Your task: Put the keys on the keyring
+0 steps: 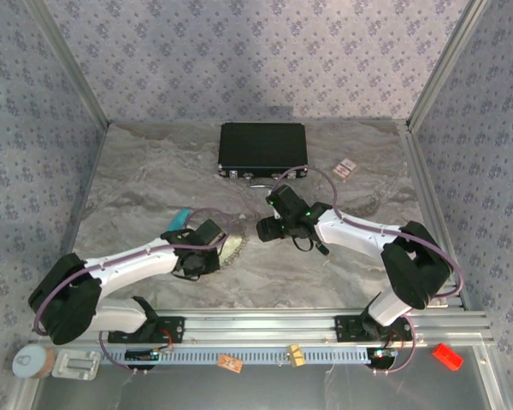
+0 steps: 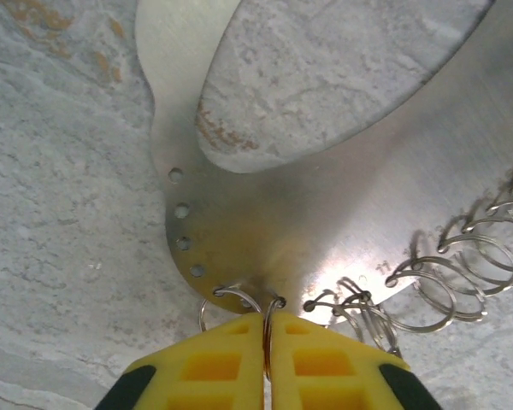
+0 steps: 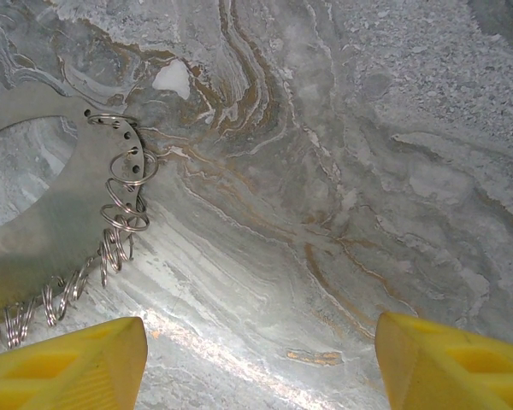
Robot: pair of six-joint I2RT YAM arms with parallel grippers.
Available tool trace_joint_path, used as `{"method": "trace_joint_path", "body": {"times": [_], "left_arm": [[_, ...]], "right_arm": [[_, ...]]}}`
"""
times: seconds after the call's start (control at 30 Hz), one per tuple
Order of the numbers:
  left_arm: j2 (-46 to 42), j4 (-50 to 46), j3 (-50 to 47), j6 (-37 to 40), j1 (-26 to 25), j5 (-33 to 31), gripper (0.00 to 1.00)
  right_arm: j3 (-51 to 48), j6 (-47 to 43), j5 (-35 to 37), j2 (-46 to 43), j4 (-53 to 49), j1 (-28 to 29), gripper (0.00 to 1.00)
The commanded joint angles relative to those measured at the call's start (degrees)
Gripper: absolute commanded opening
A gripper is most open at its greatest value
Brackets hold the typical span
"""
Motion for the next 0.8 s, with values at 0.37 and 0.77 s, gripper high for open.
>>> {"method": "trace_joint_path", "body": {"times": [0.37, 0.77], "left_arm": [[6.74, 3.97, 7.35, -1.25, -5.39, 0.45, 0.03], [2.42, -4.5, 7.42, -1.0, -6.73, -5.63, 0.38]], "right_arm": [[-2.5, 1.71, 1.24, -2.75, 0.35, 0.27, 0.72], [-4.32, 2.68, 1.61, -4.72, 0.77, 0.02, 0.73]]}}
